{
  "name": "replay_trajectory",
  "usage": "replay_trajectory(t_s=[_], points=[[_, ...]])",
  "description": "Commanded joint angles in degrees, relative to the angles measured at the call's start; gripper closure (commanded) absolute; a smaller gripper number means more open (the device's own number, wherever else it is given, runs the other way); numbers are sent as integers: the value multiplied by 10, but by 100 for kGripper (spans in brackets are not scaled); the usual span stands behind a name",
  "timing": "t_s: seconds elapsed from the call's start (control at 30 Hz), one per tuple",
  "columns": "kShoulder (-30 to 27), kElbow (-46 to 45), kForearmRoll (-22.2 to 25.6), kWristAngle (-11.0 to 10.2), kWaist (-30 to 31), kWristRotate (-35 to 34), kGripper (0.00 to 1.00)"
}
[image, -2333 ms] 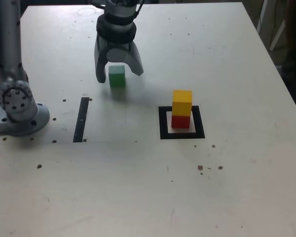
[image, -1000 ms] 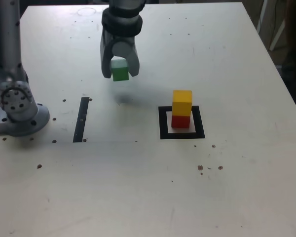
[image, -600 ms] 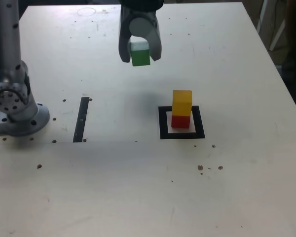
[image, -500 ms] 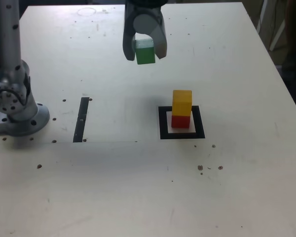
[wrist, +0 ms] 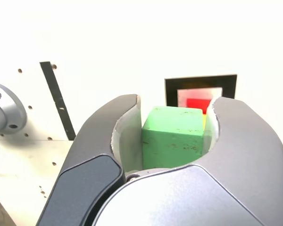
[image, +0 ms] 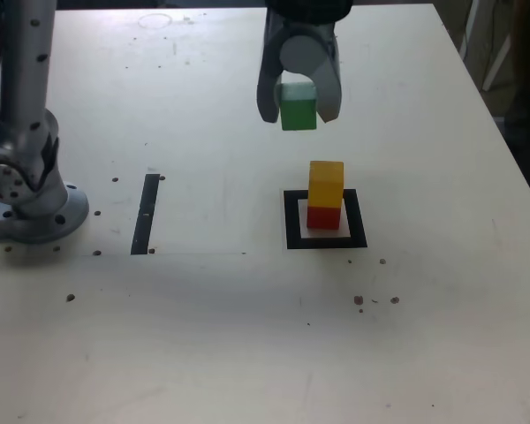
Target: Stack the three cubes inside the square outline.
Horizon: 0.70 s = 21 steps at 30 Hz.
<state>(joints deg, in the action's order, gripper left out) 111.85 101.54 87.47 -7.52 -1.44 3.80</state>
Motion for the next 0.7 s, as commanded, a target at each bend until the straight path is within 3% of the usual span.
replay_trajectory(t_s=[0.0,0.67], points=[[13,9,4,2,10,-4,69],[56,52,8,8,67,-33,69]])
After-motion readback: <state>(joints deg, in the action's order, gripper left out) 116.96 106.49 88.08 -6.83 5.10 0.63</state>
